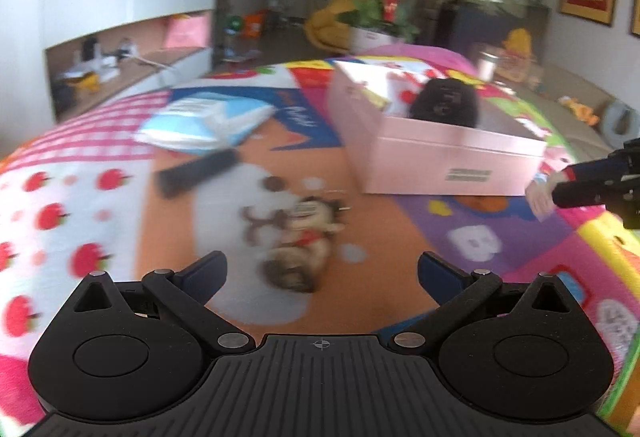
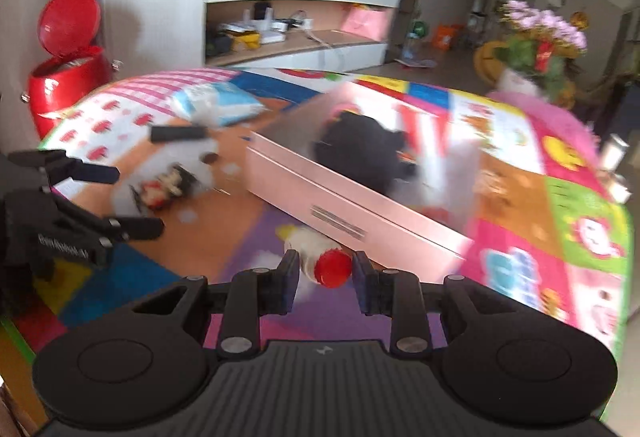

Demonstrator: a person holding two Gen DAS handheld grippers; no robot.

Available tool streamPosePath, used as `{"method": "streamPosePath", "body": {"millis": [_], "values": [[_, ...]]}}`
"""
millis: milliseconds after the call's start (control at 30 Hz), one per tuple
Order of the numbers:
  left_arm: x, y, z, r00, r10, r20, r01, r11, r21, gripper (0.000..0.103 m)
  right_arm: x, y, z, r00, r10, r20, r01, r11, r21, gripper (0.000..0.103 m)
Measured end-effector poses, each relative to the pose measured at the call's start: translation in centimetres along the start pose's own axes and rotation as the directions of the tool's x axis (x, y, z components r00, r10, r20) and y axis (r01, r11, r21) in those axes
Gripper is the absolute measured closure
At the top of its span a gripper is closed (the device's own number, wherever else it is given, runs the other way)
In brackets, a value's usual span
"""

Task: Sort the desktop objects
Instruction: 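Grasp the boy figurine with the left gripper while the right gripper grasps the red-capped white bottle, then lift the figurine with the left gripper while the right gripper lifts the bottle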

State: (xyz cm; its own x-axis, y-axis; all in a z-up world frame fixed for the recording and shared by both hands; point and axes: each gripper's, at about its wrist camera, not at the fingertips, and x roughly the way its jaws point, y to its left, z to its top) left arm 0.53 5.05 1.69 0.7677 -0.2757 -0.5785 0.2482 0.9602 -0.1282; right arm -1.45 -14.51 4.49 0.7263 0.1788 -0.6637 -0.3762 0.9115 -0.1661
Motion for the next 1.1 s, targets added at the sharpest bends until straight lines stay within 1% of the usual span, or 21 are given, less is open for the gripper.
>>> {"method": "streamPosePath", "body": {"millis": [67,167,233,333,367,433,500,533,567,600,633,667,733,867,900,933,1000,1067,1100], "values": [[0.5,-1.1,0.2,0.999,-0.04,-0.005,0.04,0.999,0.022,0.0,-0.3,-0.7,-0.8,1.0,-0.024,-0.02,0.024,1.0,0.003,0.075],[0.9,-2.6,0.1,0.994,-0.104,-0.022,0.105,0.993,0.061,0.0,0.2,-1.1,-1.7,0.997,-0.062,-0.048,0.061,0.998,-0.024,0.075],[0.9,-3.5,-0.1,0.99,-0.137,-0.033,0.139,0.986,0.088,0.0,0.9,-1.0,-2.0,0.996,-0.065,-0.058,0.063,0.997,-0.033,0.075],[0.7,-3.9,-0.4,0.99,-0.136,-0.037,0.139,0.984,0.107,0.0,1.6,-1.0,-2.3,0.995,-0.077,-0.057,0.075,0.996,-0.036,0.075],[0.6,-3.9,-0.5,0.991,-0.131,-0.037,0.134,0.985,0.107,0.0,1.5,-1.1,-2.4,0.996,-0.077,-0.046,0.075,0.997,-0.029,0.075],[0.4,-3.5,-0.6,0.993,-0.115,-0.034,0.118,0.988,0.099,0.0,0.4,-2.0,-2.7,0.999,-0.053,-0.005,0.054,0.998,0.023,0.073],[0.5,-3.0,-0.5,0.996,-0.081,-0.024,0.083,0.993,0.083,0.0,-1.0,-3.6,-3.1,0.998,-0.046,0.039,0.042,0.993,0.113,0.056],[0.7,-2.8,-0.4,0.998,-0.062,-0.019,0.063,0.996,0.07,0.0,-1.7,-4.6,-3.5,0.996,-0.064,0.064,0.053,0.984,0.17,0.036],[0.9,-2.5,-0.2,0.999,-0.047,-0.015,0.048,0.997,0.053,0.0,-2.2,-5.3,-3.9,0.993,-0.088,0.083,0.069,0.974,0.217,0.021],[1.1,-2.2,0.0,0.999,-0.037,-0.013,0.037,0.999,0.034,0.0,-2.7,-6.1,-4.4,0.989,-0.113,0.096,0.085,0.961,0.262,0.015],[1.3,-1.9,0.2,1.0,-0.029,-0.012,0.029,0.999,0.015,0.0,-3.1,-6.7,-5.0,0.985,-0.136,0.105,0.098,0.947,0.304,0.006],[1.6,-1.6,0.4,1.0,-0.019,-0.012,0.019,1.0,-0.001,0.0,-3.3,-7.3,-5.6,0.982,-0.155,0.109,0.109,0.933,0.343,0.0],[2.3,-1.2,0.9,1.0,0.009,-0.018,-0.009,1.0,-0.025,0.0,-3.3,-7.7,-6.9,0.981,-0.167,0.104,0.115,0.915,0.388,0.0],[3.2,-1.0,1.6,0.998,0.057,-0.019,-0.058,0.997,-0.049,0.001,-2.3,-7.1,-9.2,0.984,-0.151,0.095,0.092,0.887,0.452,0.0],[3.4,-1.0,1.7,0.997,0.072,-0.018,-0.073,0.996,-0.047,0.008,-1.9,-7.0,-9.5,0.985,-0.143,0.099,0.081,0.88,0.469,0.0],[3.6,-1.1,1.7,0.996,0.086,-0.025,-0.087,0.995,-0.043,0.025,-1.5,-6.8,-9.9,0.985,-0.134,0.105,0.066,0.87,0.489,0.0],[3.8,-1.4,1.7,0.993,0.117,-0.026,-0.118,0.993,-0.021,0.03,-0.9,-6.2,-10.6,0.985,-0.133,0.107,0.06,0.855,0.514,0.0],[3.8,-1.7,1.7,0.992,0.125,-0.028,-0.125,0.992,0.001,0.036,-0.3,-5.5,-11.1,0.985,-0.141,0.099,0.071,0.857,0.51,0.0],[3.7,-1.9,1.7,0.991,0.129,-0.027,-0.129,0.991,0.02,0.047,-0.1,-5.2,-11.3,0.986,-0.143,0.091,0.079,0.862,0.501,0.0]]}}
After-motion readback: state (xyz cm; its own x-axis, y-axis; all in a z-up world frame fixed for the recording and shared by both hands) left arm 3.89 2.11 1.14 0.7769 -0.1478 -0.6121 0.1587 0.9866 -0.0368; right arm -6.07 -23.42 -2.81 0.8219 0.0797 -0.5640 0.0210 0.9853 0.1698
